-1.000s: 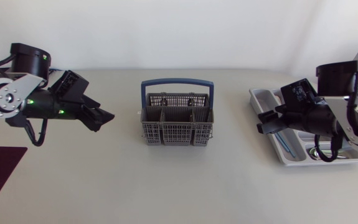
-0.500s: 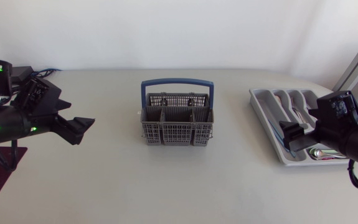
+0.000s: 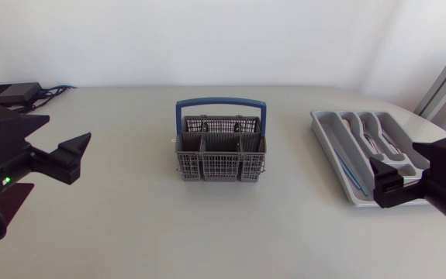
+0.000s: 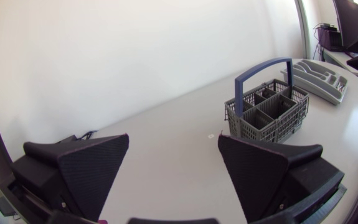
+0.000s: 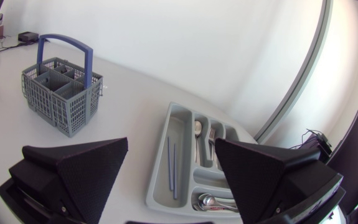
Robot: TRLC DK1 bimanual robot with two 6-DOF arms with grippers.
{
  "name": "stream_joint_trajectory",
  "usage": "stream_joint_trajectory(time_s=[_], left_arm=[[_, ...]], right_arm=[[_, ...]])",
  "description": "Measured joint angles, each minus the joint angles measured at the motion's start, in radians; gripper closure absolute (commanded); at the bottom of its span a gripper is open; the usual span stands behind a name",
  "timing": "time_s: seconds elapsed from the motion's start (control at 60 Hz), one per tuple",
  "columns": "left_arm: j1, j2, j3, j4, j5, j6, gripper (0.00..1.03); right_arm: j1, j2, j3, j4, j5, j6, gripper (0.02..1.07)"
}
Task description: Sort the cutlery from the basket into the organizer compartments.
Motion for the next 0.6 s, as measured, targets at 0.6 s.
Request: stream_joint_trajectory(time_s=[0.6], left_arm=[[0.014,-0.351,-0.236,0.043,-0.023,-0.152,0.05]], right_arm=[[0.014,-0.31,-0.234,0.106,0.007,0.204,0.07]])
